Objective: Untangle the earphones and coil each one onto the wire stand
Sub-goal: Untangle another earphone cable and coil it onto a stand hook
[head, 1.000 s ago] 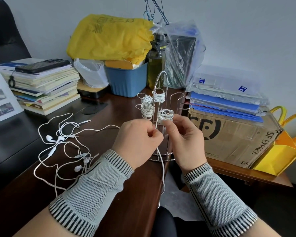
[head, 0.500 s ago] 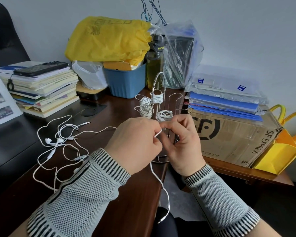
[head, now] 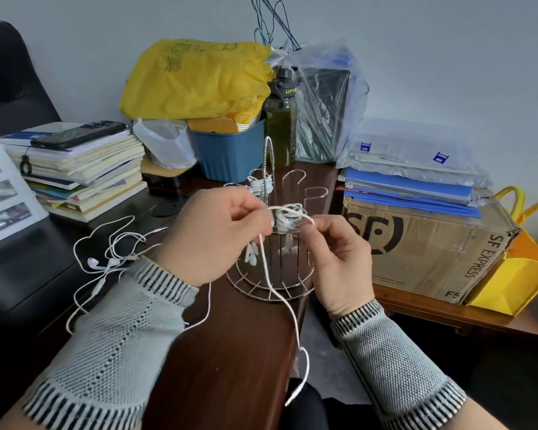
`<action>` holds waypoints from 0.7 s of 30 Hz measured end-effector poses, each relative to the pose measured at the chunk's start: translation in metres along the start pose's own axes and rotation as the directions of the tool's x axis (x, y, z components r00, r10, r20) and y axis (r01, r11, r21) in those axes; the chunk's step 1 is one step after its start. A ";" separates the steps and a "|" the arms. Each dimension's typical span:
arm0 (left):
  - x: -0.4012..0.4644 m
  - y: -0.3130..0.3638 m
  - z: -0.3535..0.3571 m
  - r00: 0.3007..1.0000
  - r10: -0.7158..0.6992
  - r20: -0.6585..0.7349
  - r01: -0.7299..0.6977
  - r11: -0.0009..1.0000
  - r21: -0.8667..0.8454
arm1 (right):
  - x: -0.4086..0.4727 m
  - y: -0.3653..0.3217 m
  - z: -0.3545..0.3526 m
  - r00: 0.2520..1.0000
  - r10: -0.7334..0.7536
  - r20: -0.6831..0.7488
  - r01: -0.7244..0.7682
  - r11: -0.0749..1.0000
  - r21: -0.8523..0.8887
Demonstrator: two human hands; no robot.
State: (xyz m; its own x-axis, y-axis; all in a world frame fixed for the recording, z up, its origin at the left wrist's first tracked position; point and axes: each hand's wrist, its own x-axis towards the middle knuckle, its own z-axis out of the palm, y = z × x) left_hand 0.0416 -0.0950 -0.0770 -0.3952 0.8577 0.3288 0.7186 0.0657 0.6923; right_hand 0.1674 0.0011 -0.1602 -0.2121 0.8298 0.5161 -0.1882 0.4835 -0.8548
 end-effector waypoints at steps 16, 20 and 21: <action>0.006 -0.015 0.035 0.972 -0.003 -0.234 0.058 0.972 0.230 | 0.009 -0.013 0.019 0.970 0.243 -0.023 -0.237 0.961 0.139; 0.006 -0.017 0.032 0.967 -0.003 -0.255 0.054 0.979 0.196 | 0.010 -0.010 0.026 0.968 0.247 -0.045 -0.241 0.965 0.106; 0.006 -0.018 0.032 0.967 -0.009 -0.254 0.057 0.982 0.180 | 0.011 -0.009 0.027 0.967 0.249 -0.061 -0.243 0.965 0.098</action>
State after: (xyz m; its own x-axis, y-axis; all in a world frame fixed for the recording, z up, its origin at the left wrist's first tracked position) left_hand 0.0451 -0.0749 -0.1082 -0.5344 0.6992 0.4749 0.7864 0.2052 0.5827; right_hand 0.1412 -0.0022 -0.1453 -0.1936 0.9395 0.2827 -0.2244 0.2381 -0.9450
